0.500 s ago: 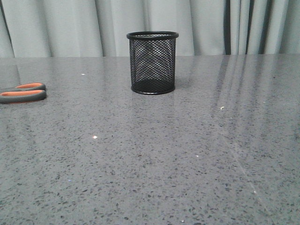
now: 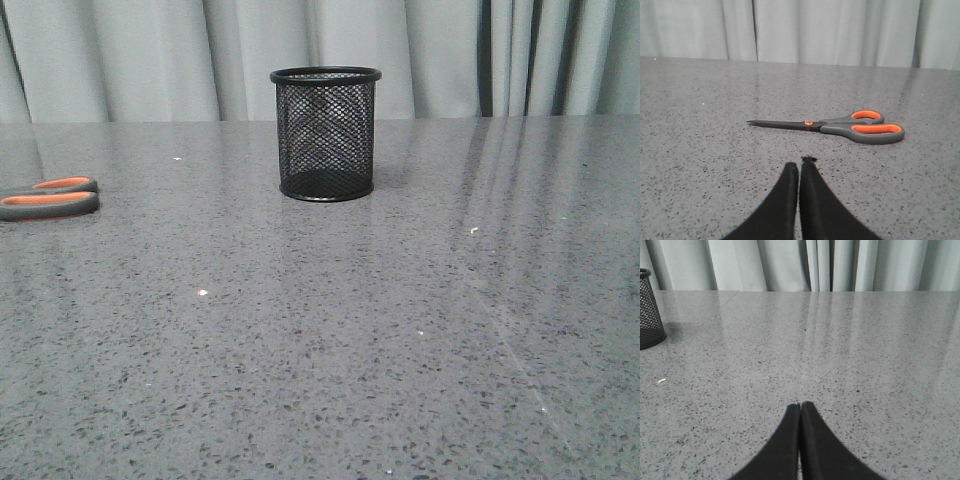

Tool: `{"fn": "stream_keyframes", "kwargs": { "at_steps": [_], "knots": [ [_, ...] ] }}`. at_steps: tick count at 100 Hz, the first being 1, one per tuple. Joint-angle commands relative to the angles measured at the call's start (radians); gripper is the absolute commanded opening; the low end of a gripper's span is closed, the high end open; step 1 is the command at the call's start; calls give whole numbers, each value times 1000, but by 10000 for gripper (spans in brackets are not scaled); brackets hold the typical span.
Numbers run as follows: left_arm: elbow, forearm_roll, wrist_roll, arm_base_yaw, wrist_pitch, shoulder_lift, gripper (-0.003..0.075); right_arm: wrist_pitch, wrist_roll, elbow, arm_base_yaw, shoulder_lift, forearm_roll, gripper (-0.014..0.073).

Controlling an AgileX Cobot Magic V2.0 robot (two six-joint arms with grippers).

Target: Put scissors into bucket

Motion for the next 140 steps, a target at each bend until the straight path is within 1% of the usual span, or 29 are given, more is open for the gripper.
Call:
{"fn": "stream_keyframes", "kwargs": {
  "at_steps": [1,48,56,67,79,89,105,108,113,123,128,133,140],
  "knots": [
    [40,-10,-6,-7,-75,-24,-20,-75,-4,4,-7,-23,-8,-66],
    [40,-10,-6,-7,-75,-24,-20,-75,-4,4,-7,-23,-8,-66],
    [40,-26,-6,-7,-75,-24,-20,-75,-4,4,-7,-23,20,-66],
    [40,-102,-6,-7,-77,-24,-20,-82,-4,4,-7,-23,86,-66],
    [40,-212,-6,-7,-83,-24,-20,-123,-4,4,-7,-23,219,-66],
    [40,-338,-6,-7,-93,-24,-20,-162,-4,4,-7,-23,310,-66],
    [33,-597,-6,-7,-163,-24,-20,-253,-4,2,-7,-23,451,-66],
    [26,-646,-6,-7,-179,-24,-20,-261,-4,-5,-7,-23,465,-66],
    [12,-686,-6,-7,-183,-24,-20,-253,-4,-26,-7,-23,467,-66],
    [-50,-677,-6,-7,-150,-24,-20,-183,-4,-94,-7,-23,454,-63],
    [-97,-650,-2,-7,-117,-19,-20,-130,-4,-141,-7,-13,411,-56],
    [-155,-600,-2,-7,-74,3,-20,-79,-4,-192,-7,5,366,-53],
    [-253,-491,-1,-7,6,52,-20,-11,-4,-268,-7,54,308,-53]
  ]
}}
